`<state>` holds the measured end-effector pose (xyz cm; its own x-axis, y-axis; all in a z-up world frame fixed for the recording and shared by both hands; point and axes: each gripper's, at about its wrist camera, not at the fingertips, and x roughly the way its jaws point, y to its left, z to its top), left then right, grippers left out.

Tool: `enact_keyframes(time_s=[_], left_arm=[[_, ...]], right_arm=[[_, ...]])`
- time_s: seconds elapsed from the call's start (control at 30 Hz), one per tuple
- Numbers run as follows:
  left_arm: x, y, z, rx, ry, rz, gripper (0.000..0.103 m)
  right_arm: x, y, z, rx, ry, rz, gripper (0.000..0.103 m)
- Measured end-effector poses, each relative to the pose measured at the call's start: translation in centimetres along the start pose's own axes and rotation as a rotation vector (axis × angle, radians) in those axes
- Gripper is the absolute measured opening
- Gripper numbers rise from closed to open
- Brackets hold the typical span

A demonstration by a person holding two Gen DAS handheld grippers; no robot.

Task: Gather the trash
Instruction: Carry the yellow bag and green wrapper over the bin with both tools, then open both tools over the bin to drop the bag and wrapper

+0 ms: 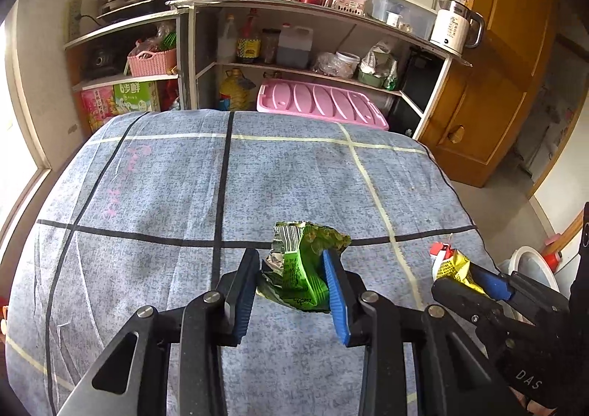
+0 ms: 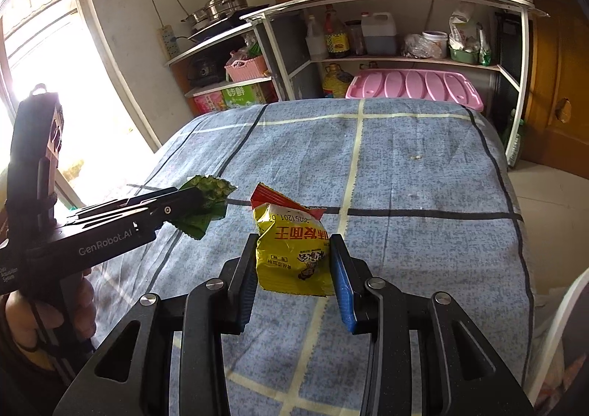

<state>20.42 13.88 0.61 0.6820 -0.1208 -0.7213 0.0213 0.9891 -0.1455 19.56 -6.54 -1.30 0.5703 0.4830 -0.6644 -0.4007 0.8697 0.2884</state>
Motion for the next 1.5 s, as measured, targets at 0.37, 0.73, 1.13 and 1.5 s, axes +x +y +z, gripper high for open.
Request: enact_keyframes(time_s=[0.37, 0.73, 1.13, 1.5], left_arm=[[-3.9, -8.6, -0.7, 0.120, -0.045, -0.092, 0.036], [-5.3, -17.9, -2.3, 0.229, -0.049, -0.195, 0.036], [-4.7, -27.7, -5.1, 0.326, -0.001, -0.288, 0.036], [-1.0, -34.0, -8.2, 0.389, 0.101, -0.320, 0.036]], right_arm=[[-7.6, -2.9, -0.9, 0.038, -0.099, -0.081, 0.038], [-15.0, -8.0, -2.2, 0.102, -0.177, -0.180, 0.038], [-20.6, -14.4, -5.1, 0.165, -0.190, -0.312, 0.038], [-21.1, -22.2, -9.1, 0.252, -0.071, -0.411, 0.038]])
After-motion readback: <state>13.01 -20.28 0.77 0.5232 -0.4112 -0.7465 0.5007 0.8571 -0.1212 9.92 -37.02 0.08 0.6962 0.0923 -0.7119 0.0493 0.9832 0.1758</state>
